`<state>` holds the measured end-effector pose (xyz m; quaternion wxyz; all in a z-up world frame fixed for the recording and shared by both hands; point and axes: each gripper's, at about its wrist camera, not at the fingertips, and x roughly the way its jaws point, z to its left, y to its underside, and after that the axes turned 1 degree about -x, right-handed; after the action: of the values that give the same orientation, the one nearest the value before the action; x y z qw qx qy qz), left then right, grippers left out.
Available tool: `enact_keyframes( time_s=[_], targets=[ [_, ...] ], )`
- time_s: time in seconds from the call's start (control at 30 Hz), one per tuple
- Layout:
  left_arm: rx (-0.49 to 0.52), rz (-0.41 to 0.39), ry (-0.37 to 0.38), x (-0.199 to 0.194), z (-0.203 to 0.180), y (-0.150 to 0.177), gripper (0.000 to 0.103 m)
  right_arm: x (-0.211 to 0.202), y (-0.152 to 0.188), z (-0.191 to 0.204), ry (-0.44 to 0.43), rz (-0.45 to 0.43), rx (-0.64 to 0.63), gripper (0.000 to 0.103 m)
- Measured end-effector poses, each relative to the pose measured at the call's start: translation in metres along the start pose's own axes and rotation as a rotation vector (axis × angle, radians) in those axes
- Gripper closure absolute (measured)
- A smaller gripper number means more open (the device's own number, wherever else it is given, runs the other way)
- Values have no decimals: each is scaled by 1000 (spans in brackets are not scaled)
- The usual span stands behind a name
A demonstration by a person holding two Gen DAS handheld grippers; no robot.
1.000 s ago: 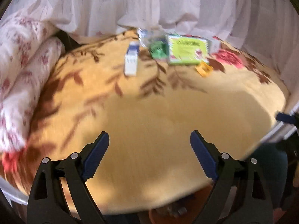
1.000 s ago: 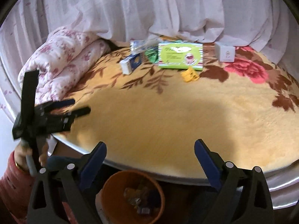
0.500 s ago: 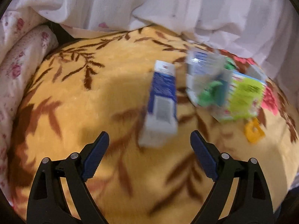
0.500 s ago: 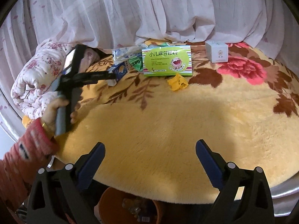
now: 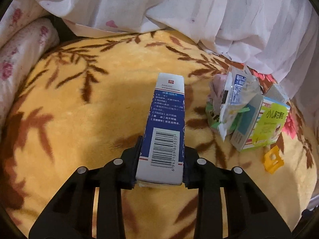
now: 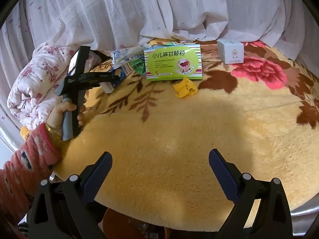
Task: Collect trash
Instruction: 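Grasp the yellow plastic clip with the right tool while the left holds the box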
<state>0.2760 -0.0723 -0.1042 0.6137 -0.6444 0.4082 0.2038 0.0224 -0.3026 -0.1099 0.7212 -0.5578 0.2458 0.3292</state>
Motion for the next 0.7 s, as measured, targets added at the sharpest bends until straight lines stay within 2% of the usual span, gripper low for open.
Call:
enact_keyframes(
  time_s=[0.17, 0.33, 0.43, 0.6, 0.7],
  targets=[
    [22, -37, 15, -38, 1, 16, 72, 3, -8, -3, 16, -11, -5, 7],
    [27, -70, 27, -85, 5, 45, 72, 22, -35, -13, 46, -20, 3, 7],
    [10, -85, 32, -109, 10, 65, 72, 44, -55, -22, 49, -3, 16, 7],
    [-14, -101, 49, -139, 19, 96, 72, 88, -87, -30, 143, 30, -11, 7],
    [-21, -98, 59, -150, 22, 110, 72, 116, -103, -32, 156, 73, -16, 8]
  ],
)
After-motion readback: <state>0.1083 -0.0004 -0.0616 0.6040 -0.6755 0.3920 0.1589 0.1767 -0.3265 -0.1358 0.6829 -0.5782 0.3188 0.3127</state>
